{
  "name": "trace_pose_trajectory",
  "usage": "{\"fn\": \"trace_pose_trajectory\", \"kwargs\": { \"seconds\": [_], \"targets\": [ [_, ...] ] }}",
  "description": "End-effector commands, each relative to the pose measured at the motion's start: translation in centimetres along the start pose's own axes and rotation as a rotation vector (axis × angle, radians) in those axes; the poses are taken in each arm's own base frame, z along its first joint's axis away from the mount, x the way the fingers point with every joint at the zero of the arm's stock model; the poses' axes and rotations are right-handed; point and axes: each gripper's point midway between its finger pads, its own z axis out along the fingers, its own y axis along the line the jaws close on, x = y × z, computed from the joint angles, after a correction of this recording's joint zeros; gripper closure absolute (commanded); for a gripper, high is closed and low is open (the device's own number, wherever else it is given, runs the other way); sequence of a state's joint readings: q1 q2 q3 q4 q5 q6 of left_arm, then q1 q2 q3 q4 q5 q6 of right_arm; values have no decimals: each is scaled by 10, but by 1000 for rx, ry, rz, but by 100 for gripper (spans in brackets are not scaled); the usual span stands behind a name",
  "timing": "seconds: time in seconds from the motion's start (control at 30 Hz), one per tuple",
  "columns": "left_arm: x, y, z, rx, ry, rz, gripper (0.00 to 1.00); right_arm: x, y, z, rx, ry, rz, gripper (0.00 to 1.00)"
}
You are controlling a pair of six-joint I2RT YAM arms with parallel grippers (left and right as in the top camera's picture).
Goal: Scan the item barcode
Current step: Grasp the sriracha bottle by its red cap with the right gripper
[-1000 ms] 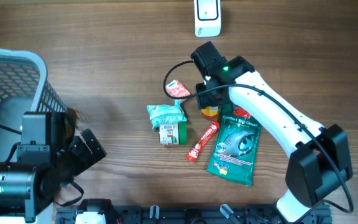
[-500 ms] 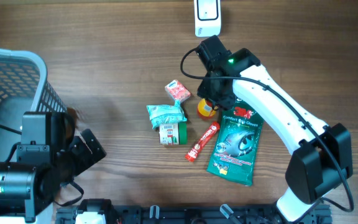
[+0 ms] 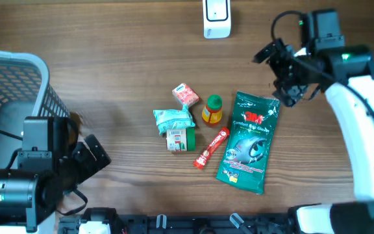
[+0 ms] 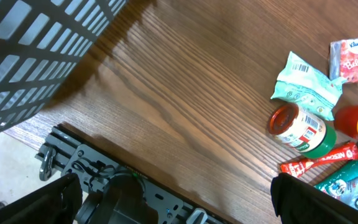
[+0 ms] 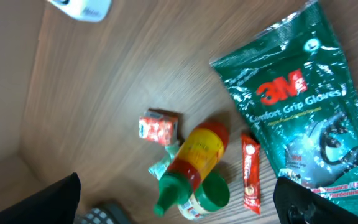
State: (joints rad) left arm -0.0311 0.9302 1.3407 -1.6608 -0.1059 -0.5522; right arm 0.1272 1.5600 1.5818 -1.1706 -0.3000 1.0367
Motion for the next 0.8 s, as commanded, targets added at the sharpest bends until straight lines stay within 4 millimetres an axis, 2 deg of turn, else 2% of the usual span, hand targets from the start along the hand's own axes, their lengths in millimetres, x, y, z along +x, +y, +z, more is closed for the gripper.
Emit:
{"fn": "trace_pose_trajectory", "kwargs": {
  "seconds": [0.0, 0.03, 0.1, 0.17, 0.23, 0.33, 0.43, 0.63, 0.7, 0.77],
  "targets": [
    [1, -1, 0, 4, 5, -6, 0, 14, -6, 45, -80, 350, 2, 0],
    [1, -1, 0, 4, 5, -6, 0, 13, -11, 65, -90, 441, 0, 0],
    [1, -1, 0, 4, 5, -6, 0, 27, -7, 93, -193, 625, -81, 0],
    [1, -1, 0, 4, 5, -6, 0, 44, -14, 122, -202, 769, -63, 0],
    [1, -1, 0, 4, 5, -6, 0, 58, -22, 138, -168, 830, -66, 0],
    [1, -1, 0, 4, 5, -6, 0, 80, -25, 148, -155, 878, -131, 0],
    [1, -1, 0, 4, 5, -6, 0, 102, -39, 170, -93, 913, -59, 0],
    [1, -1, 0, 4, 5, -6, 0, 123, -43, 187, -107, 941, -19, 0],
    [1, -1, 0, 4, 5, -6, 0, 122, -38, 192, -120, 927, -30, 9],
    [1, -1, 0, 4, 5, -6, 0, 122, -41, 196, -94, 907, -37, 23]
  ]
}}
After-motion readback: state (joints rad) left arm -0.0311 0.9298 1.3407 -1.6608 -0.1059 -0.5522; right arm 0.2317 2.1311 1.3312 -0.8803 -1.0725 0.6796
